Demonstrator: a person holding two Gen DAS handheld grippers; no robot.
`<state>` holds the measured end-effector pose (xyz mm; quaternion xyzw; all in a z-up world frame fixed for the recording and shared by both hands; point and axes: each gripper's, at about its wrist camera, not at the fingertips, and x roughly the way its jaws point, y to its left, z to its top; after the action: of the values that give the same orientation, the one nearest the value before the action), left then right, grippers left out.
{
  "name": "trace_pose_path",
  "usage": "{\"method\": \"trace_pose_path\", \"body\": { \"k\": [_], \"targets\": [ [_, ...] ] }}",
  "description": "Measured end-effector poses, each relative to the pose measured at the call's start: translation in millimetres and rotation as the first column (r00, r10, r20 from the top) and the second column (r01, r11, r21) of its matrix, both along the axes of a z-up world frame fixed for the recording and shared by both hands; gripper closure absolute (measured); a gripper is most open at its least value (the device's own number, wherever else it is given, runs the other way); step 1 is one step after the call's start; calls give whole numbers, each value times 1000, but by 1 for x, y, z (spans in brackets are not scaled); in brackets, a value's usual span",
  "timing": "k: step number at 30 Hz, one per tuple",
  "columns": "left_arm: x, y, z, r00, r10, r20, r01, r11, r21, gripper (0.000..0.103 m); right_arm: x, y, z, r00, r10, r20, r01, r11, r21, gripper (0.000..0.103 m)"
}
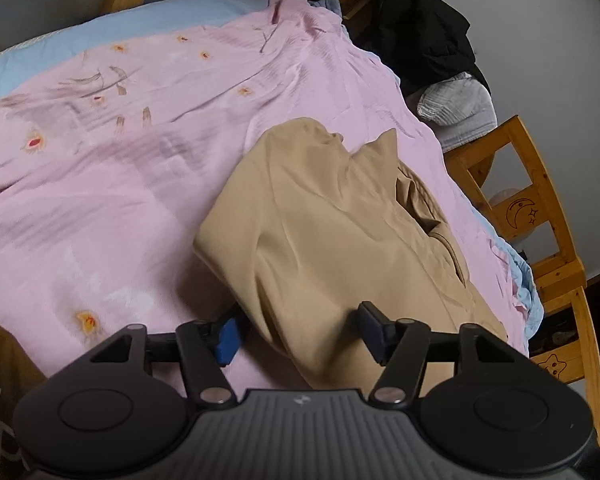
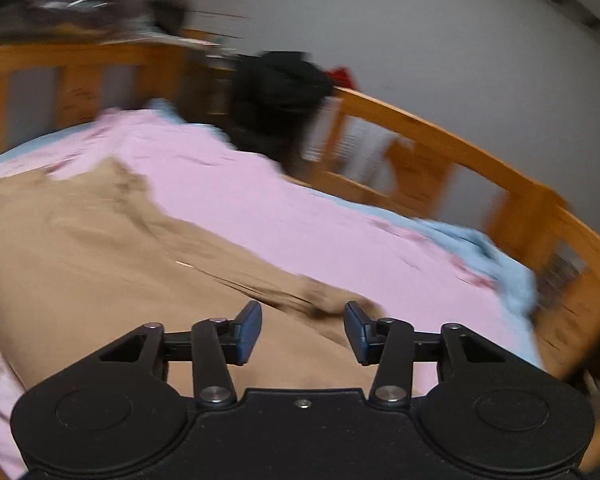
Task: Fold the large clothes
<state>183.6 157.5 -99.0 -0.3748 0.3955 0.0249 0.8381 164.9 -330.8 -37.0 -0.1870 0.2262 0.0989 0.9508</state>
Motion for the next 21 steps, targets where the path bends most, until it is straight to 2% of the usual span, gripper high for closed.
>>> {"method": "trace_pose_path", "body": {
  "k": [5,9,10,14,16,18,20,21],
  "targets": [
    [3,2,-3,1000,10,3,-10,1000,-8,33,48,59,-27,998,54,32,-51,995,-82,52],
    [7,3,-3,1000,-9,12,9,1000,7,28,76,80,-51,999,17,-31,-21,991,-132,54],
    [7,4,-3,1000,-15,14,15,1000,8,27,80,82,-59,999,7,-49,-13,991,-133,56],
    [8,8,-7,1000,-12,18,12,1000,-5,26,76,94,-82,1000,15,-13,-18,980,-196,59],
    [9,10,-8,1000,-5,20,5,1000,-11,26,75,95,-84,1000,14,3,-13,978,-209,60],
    [9,10,-9,1000,-1,22,1,1000,-17,26,74,89,-77,1000,14,1,-14,987,-158,59],
    [9,11,-9,1000,-2,26,2,1000,-19,26,64,76,-60,1000,6,3,-6,999,-53,52],
    [9,11,-9,1000,1,28,0,1000,-21,26,56,71,-51,1000,3,3,-3,1000,-25,45]
  ]
}}
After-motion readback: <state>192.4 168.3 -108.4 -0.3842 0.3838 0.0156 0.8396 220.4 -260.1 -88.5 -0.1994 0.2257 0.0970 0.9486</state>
